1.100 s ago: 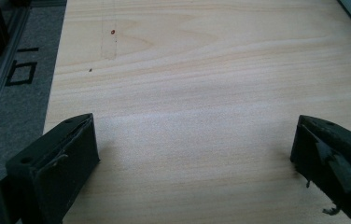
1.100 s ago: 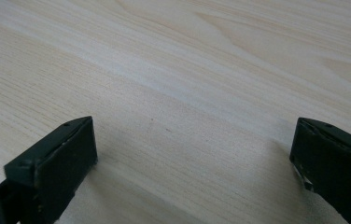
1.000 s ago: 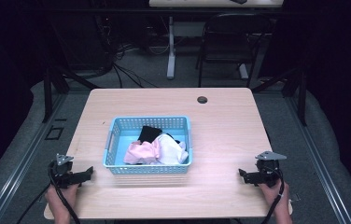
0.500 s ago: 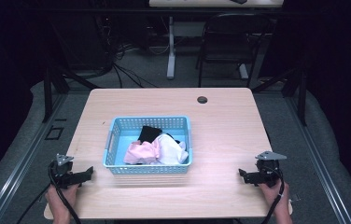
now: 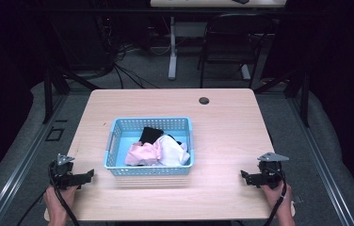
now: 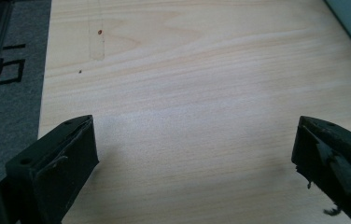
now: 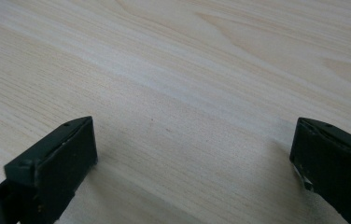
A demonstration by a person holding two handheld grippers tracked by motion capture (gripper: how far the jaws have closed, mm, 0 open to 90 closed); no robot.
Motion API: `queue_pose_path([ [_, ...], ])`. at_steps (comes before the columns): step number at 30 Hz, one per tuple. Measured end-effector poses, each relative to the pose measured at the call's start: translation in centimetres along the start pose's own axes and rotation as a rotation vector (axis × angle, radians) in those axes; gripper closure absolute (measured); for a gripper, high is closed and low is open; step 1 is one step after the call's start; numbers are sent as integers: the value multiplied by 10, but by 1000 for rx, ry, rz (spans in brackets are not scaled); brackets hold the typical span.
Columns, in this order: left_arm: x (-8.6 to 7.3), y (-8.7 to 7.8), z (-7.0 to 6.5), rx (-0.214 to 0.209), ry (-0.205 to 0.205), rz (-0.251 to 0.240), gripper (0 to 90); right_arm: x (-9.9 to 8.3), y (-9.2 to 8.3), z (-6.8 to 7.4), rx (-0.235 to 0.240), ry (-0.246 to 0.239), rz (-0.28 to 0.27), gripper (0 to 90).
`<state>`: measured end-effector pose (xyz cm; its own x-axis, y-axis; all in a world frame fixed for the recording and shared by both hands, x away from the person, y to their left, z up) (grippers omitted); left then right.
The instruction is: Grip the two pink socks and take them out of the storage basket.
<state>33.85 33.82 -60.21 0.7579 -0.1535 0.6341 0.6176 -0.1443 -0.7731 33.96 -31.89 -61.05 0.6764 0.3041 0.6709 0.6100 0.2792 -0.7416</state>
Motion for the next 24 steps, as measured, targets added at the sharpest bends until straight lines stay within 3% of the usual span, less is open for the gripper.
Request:
queue_pose_path([
  [10, 19, -29, -5, -41, 23, 16, 3, 0, 0, 0, 0, 0, -1, 1],
  [14, 32, -43, -10, -70, 55, 19, 4, 0, 0, 0, 0, 0, -1, 1],
  [20, 49, -55, -20, -94, 97, 30, 4, 0, 0, 0, 1, 0, 0, 1],
  [24, 57, -59, -23, -115, 103, 36, 4, 0, 0, 0, 1, 0, -1, 1],
])
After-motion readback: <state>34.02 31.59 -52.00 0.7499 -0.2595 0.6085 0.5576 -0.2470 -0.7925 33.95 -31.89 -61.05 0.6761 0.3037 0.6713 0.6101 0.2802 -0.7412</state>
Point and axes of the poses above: each handheld gripper's, and its own axes: y roughly forward along the jaws, x roughly out of its top, z roughly to its left, the point moved 3 cm from there along y, roughly forward along the jaws, and after that the axes turned 3 degrees about z, right-handed, at the moved point
